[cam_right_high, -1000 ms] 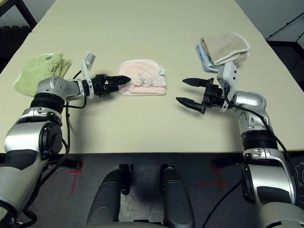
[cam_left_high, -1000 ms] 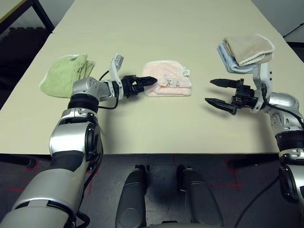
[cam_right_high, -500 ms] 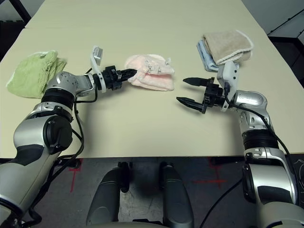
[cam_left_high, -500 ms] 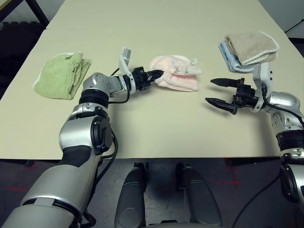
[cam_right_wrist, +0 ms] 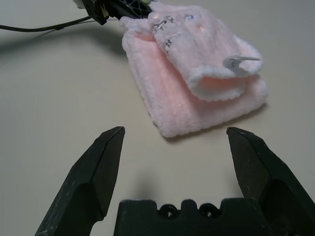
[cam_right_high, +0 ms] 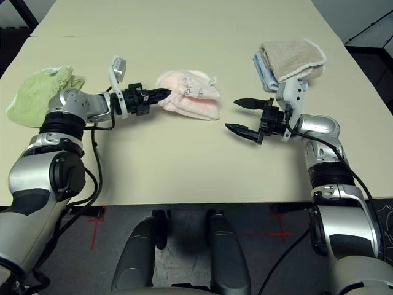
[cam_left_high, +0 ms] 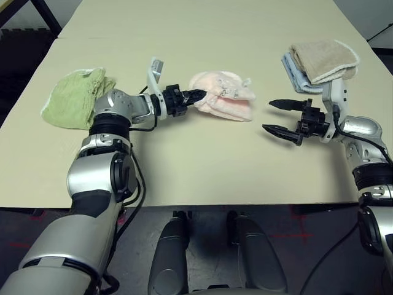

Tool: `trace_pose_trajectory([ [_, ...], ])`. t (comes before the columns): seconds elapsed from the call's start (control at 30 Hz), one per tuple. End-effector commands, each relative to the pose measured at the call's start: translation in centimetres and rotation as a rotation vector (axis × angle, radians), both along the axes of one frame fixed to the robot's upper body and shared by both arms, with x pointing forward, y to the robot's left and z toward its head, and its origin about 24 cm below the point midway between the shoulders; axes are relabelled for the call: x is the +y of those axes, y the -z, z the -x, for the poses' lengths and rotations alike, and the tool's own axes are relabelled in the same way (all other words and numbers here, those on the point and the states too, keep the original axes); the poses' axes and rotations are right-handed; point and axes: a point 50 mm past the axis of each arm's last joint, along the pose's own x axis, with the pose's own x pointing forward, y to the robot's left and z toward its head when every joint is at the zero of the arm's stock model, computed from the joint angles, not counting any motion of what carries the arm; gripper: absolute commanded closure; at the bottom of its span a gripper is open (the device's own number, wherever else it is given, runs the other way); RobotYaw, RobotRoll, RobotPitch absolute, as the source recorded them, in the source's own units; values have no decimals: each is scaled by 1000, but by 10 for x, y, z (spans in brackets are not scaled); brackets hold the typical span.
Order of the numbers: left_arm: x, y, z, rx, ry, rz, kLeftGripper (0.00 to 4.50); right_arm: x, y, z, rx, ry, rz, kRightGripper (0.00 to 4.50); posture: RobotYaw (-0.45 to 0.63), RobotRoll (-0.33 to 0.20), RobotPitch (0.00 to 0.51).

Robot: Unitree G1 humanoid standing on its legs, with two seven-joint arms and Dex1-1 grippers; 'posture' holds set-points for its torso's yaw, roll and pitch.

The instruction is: Fold the towel and set it aside.

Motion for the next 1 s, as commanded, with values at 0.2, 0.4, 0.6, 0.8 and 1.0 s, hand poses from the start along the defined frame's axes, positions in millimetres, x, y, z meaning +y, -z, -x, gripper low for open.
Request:
trace_pose_trajectory([
  [0.2,42,-16,14,-69,-100,13,4465,6,2,-4,2,-15,7,0,21,0,240],
  [0.4,51,-9,28,-70,-107,-34,4465,10,-1,-8,-5,-27,5,0,37,0,234],
  [0.6,57,-21,29,-134,-169,16,4465,12,-2,-11,-8,-34,9,0,47,0,227],
  [0.8,58,-40,20,-228,-245,54,4465,13,-4,-13,-11,-40,11,0,53,0,220],
  [1.0,67,-68,4,-355,-392,83,4465,16,-4,-14,-15,-46,9,0,56,0,216],
])
